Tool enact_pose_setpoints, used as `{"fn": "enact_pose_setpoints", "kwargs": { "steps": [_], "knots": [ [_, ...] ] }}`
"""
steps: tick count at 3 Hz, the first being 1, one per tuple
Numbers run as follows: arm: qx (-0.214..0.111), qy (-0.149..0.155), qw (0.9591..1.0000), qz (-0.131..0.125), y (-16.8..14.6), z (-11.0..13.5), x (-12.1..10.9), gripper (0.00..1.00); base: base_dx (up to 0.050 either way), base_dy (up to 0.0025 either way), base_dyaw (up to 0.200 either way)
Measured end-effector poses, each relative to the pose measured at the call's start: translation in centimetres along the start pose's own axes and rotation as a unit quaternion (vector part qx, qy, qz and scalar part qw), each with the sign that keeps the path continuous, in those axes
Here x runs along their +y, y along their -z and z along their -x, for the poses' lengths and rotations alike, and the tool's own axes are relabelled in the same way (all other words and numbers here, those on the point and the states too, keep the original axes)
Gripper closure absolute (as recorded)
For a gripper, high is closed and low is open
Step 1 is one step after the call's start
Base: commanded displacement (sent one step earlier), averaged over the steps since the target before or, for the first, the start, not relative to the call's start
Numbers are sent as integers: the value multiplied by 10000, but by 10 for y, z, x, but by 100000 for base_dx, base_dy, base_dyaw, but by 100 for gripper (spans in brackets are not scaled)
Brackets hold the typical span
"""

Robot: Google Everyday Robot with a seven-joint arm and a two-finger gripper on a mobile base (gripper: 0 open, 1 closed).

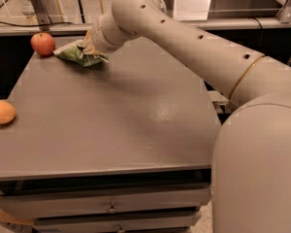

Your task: Move green jalapeno chip bag near apple

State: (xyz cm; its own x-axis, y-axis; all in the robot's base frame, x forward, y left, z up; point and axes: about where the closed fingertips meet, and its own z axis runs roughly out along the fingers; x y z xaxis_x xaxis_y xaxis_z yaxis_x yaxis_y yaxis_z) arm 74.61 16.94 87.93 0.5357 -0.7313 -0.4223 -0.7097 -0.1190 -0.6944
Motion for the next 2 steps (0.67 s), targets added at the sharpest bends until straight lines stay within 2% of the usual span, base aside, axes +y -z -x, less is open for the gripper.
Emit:
{"fn": "enact_pose_setpoints", "kwargs": {
  "steps": [2],
  "knots": [
    [112,16,9998,159,-3,-12,13,13,0,0,0]
  ]
}}
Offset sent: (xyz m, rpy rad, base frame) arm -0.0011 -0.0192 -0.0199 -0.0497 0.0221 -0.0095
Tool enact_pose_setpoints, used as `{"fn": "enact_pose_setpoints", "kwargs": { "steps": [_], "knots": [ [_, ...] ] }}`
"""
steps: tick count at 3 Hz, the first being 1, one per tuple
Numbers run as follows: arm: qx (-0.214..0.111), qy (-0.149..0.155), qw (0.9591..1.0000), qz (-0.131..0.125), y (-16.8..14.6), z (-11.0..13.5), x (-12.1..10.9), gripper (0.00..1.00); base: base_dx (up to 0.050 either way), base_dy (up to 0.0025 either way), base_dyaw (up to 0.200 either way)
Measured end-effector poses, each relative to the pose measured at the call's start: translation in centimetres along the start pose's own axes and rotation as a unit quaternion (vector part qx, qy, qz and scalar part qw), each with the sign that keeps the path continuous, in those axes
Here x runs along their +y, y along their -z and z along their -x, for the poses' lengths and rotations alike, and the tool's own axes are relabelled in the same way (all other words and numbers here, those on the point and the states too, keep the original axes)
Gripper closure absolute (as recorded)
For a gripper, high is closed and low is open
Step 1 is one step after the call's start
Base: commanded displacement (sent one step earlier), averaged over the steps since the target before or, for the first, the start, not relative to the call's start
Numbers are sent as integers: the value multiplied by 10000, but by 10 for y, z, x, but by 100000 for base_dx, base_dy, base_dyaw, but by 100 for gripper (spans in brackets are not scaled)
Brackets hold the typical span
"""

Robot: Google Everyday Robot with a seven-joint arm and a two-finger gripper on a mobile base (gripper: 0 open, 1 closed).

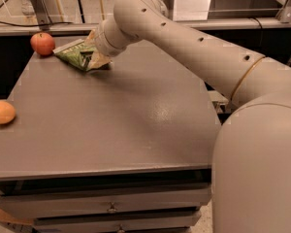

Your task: Move green jalapeno chip bag near apple

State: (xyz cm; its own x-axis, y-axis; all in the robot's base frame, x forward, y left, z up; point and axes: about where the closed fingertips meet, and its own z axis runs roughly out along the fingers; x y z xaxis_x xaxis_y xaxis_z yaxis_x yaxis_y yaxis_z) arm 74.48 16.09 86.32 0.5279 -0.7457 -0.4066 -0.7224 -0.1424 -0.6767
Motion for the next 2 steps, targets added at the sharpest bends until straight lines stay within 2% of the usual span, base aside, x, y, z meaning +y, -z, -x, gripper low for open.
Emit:
{"fn": "enact_pose_setpoints", "kwargs": {
  "steps": [1,2],
  "knots": [
    [3,-4,10000,22,3,-4,4,0,0,0,0],
    [-51,-162,9998,-83,25,-10,5,0,0,0,0]
  ]
}}
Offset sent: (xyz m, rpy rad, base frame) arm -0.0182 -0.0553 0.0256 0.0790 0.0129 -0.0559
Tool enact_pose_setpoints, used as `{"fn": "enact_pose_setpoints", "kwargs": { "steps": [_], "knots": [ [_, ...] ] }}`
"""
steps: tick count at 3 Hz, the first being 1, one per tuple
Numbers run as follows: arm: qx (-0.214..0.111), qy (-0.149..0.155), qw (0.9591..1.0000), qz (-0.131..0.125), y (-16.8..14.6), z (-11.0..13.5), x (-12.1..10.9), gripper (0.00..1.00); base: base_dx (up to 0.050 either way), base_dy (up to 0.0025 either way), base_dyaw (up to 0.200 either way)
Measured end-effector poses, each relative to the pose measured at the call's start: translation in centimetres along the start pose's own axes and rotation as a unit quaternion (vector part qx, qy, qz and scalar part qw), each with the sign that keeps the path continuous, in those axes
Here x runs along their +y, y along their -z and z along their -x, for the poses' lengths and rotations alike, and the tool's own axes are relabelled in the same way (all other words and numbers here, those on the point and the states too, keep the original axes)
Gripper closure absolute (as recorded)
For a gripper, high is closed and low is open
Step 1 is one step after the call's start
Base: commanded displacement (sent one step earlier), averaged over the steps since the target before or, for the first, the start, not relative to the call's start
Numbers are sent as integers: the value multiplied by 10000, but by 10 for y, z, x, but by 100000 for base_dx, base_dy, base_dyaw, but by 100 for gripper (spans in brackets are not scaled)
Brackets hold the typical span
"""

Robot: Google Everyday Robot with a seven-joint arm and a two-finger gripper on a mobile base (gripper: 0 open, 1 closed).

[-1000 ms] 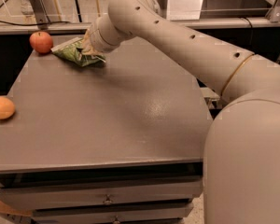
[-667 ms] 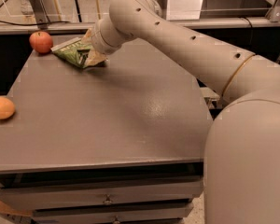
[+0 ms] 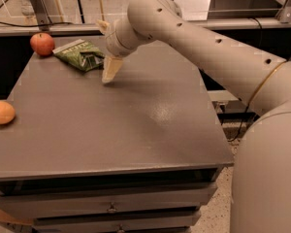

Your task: Move green jalapeno chip bag near apple

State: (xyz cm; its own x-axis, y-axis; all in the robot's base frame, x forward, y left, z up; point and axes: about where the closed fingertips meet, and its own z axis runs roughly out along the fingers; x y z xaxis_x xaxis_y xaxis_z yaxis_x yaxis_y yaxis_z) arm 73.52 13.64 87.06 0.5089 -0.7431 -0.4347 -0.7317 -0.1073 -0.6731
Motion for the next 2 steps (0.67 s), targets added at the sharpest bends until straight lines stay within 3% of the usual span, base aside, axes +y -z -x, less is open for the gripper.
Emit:
{"fn": "enact_pose_setpoints", "kwargs": {
  "steps": [1,2],
  "knots": [
    [-37,-476,9986,-233,41,-18,-2,0,0,0,0],
    [-3,-1088,9922,-605,96,-52,-9,0,0,0,0]
  ]
}}
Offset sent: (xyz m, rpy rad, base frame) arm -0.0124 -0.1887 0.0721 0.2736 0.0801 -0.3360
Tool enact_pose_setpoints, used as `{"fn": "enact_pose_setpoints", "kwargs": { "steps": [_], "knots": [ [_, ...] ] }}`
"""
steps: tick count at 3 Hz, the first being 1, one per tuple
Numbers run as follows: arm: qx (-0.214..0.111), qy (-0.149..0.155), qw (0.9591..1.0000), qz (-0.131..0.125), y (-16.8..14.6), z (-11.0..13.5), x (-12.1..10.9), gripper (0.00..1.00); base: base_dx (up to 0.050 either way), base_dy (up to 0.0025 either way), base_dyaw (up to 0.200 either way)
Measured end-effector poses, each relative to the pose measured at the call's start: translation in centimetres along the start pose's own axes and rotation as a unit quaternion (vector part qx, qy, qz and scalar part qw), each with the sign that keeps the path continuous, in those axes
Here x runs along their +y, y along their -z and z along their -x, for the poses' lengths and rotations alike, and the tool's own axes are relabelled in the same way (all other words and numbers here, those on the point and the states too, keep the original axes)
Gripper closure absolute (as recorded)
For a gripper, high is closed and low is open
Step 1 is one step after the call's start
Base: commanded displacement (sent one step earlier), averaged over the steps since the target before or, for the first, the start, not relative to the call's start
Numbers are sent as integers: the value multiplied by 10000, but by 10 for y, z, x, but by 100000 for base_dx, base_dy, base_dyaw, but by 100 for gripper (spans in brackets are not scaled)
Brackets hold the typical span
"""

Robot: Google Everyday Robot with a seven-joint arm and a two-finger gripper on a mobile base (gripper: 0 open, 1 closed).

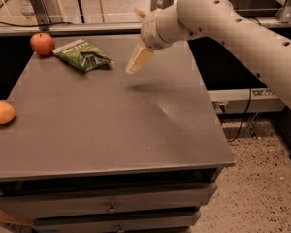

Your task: Move green jalapeno chip bag near apple

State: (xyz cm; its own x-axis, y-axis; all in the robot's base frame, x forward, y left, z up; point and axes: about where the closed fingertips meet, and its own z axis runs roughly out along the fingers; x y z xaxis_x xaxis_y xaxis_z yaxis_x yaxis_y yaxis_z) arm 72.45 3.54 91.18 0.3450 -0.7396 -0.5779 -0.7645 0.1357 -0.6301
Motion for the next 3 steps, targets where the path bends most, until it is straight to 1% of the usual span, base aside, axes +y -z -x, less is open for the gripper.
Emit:
{"fn": "enact_pose_setpoints", "kwargs": {
  "steps": [1,2,3],
  "knots": [
    [95,-540,9979,-357,56,-31,-20,0,0,0,0],
    [183,-997,9921,-745,117,-61,-31,0,0,0,0],
    [182,-997,9921,-744,116,-61,-31,0,0,0,0]
  ]
}}
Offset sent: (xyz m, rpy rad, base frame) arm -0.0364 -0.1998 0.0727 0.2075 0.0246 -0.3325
